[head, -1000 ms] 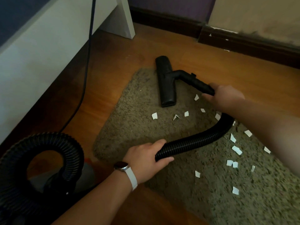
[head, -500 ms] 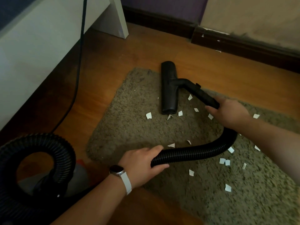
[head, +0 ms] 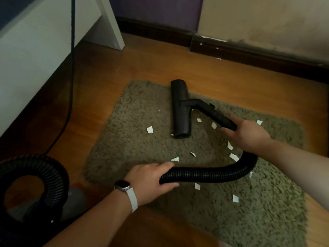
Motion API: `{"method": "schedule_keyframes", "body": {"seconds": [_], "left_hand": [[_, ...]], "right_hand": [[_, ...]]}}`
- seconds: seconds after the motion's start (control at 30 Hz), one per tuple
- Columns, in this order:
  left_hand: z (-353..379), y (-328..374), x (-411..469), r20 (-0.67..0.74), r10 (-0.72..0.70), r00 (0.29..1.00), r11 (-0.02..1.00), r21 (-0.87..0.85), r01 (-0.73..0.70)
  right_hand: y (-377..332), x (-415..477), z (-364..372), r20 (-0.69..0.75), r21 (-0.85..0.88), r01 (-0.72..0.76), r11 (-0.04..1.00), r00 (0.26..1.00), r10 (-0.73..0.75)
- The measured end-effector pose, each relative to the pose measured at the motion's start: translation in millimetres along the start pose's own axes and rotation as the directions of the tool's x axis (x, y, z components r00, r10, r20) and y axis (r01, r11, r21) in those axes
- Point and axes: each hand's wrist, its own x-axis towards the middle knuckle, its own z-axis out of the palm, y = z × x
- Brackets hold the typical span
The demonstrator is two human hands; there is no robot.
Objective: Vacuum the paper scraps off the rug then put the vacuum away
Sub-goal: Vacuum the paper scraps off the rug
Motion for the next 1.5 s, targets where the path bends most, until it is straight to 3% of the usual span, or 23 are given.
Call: {"method": "schedule_keyframes", "body": {"seconds": [0.2,0.43,0.73,0.87,1.1,1.5], "left_hand": [[0,8,0,-0.001,0.021,1.0,1.0,0.014,-0.021],[1,3,-14,0.006,0.018,1.0,1.0,0.001,-0.018],[4,-6,-33,0.039,-0.002,0.999,1.0,0.0,0.002],[5,-6,-34,0.011,-0.022,1.0,0.999,-0.03,0.022],[-2,-2,-21,-0.014,-0.025,1.0,0.999,-0.037,0.024],[4,-4,-29,0.024,-0.018,1.0,0.999,-0.05,0.019]], "right_hand": [[8,-8,1,-0.011,0.033,0.048,0.998,0.999,-0.048],[-23,2,5,0.025,-0.096,0.216,0.972,0.976,-0.214],[-85,21,19,0.13,-0.347,0.498,0.795,0.865,-0.485],[-90,26,13,0.134,-0.359,0.488,0.795,0.87,-0.474],[-48,23,1,0.063,-0.277,0.272,0.922,0.962,-0.265],[-78,20,1,0.086,-0.374,0.347,0.86,0.936,-0.34]]}}
